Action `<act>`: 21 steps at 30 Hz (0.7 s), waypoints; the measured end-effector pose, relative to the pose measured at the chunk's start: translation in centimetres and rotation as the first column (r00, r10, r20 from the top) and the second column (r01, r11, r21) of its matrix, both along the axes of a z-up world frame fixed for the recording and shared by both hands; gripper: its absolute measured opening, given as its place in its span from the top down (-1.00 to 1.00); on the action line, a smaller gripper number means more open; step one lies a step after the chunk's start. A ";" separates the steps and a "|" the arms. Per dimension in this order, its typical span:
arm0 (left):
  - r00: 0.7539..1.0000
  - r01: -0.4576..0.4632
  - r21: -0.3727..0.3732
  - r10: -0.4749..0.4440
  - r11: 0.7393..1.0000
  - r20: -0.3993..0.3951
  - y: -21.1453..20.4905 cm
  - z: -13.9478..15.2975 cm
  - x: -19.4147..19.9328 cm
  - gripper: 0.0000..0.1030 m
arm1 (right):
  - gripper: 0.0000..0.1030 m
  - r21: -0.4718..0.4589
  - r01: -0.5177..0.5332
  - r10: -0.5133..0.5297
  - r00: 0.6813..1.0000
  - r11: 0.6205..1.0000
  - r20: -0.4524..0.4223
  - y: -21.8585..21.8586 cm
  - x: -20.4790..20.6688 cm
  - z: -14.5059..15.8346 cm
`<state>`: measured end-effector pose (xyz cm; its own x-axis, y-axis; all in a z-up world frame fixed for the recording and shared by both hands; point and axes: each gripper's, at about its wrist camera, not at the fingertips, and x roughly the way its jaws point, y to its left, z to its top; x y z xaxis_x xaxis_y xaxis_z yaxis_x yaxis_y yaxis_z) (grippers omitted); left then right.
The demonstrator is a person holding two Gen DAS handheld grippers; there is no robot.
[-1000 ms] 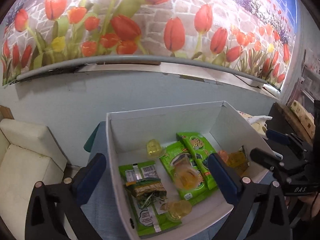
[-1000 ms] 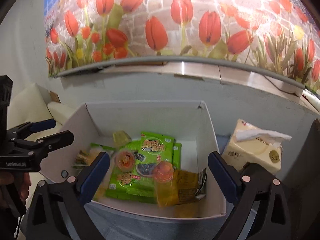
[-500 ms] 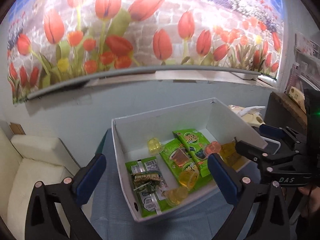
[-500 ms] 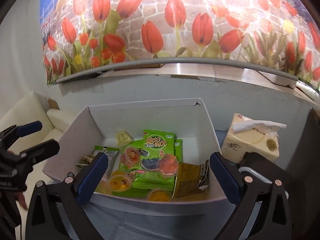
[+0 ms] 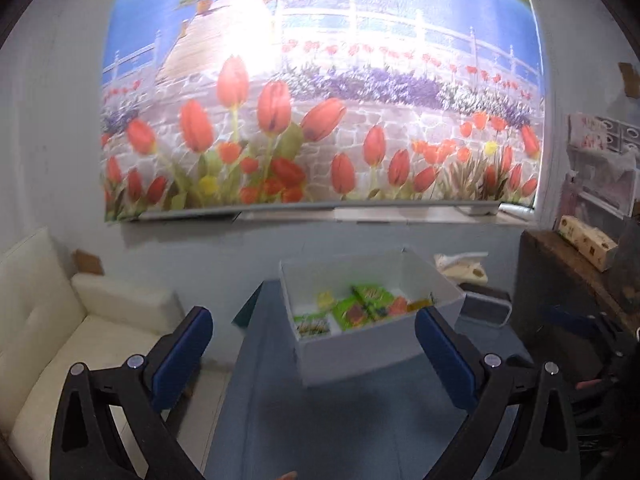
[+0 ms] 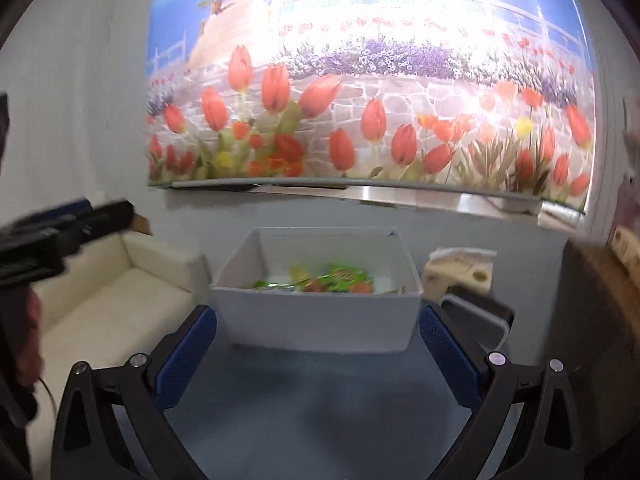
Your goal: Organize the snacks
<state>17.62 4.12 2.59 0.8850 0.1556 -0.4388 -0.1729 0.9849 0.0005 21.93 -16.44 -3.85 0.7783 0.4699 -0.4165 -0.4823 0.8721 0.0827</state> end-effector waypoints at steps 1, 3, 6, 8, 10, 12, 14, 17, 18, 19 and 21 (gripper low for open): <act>1.000 0.018 0.002 -0.018 1.000 -0.011 -0.4 -0.3 -1.1 -1.00 | -1.00 0.014 0.013 -0.013 1.000 1.000 -0.003 -0.4 -1.3 -0.1; 0.999 0.030 0.000 -0.030 1.000 -0.038 -1.3 -0.9 -3.4 -1.00 | -1.00 0.031 0.005 -0.004 1.000 0.999 -0.018 -1.1 -3.3 -0.3; 0.996 0.068 -0.019 -0.069 0.998 -0.053 -2.6 -1.6 -6.7 -1.00 | -1.00 0.055 0.004 -0.001 0.999 0.998 -0.047 -2.3 -6.2 -0.4; 0.993 0.099 -0.026 -0.100 0.995 -0.063 -3.5 -1.9 -8.5 -1.00 | -1.00 0.055 0.027 -0.025 0.999 0.998 -0.038 -3.1 -8.4 -0.2; 0.990 0.108 -0.034 -0.111 0.994 -0.083 -4.2 -2.4 -10.1 -1.00 | -1.00 0.058 0.039 -0.038 0.999 0.998 -0.025 -3.6 -10.0 0.2; 0.988 0.119 -0.053 -0.124 0.991 -0.096 -4.6 -2.8 -11.4 -1.00 | -1.00 0.054 0.046 -0.045 0.999 0.997 -0.016 -4.1 -11.1 0.5; 0.988 0.112 -0.063 -0.118 0.992 -0.105 -4.7 -3.0 -12.4 -1.00 | -1.00 0.052 0.051 -0.050 0.999 0.997 -0.015 -4.4 -12.3 0.8; 0.988 0.114 -0.066 -0.120 0.991 -0.093 -4.7 -2.7 -13.8 -1.00 | -1.00 0.046 0.069 -0.069 0.998 0.997 -0.001 -4.7 -13.6 1.3; 0.990 0.109 -0.066 -0.114 0.992 -0.085 -4.6 -2.4 -14.2 -1.00 | -1.00 0.035 0.077 -0.077 0.997 0.996 0.005 -4.7 -13.9 1.5; 0.991 0.105 -0.066 -0.110 0.992 -0.079 -4.4 -2.2 -14.5 -1.00 | -1.00 0.028 0.082 -0.082 0.997 0.996 0.009 -4.7 -14.2 1.6; 0.992 0.102 -0.067 -0.106 0.993 -0.068 -4.2 -1.8 -15.2 -1.00 | -1.00 0.020 0.092 -0.093 0.996 0.996 0.018 -4.8 -14.7 2.0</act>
<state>2.45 -0.11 0.83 0.8610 0.0341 -0.5074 -0.0713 0.9960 -0.0539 7.24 -21.26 -1.86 0.8263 0.4035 -0.3930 -0.4012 0.9113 0.0919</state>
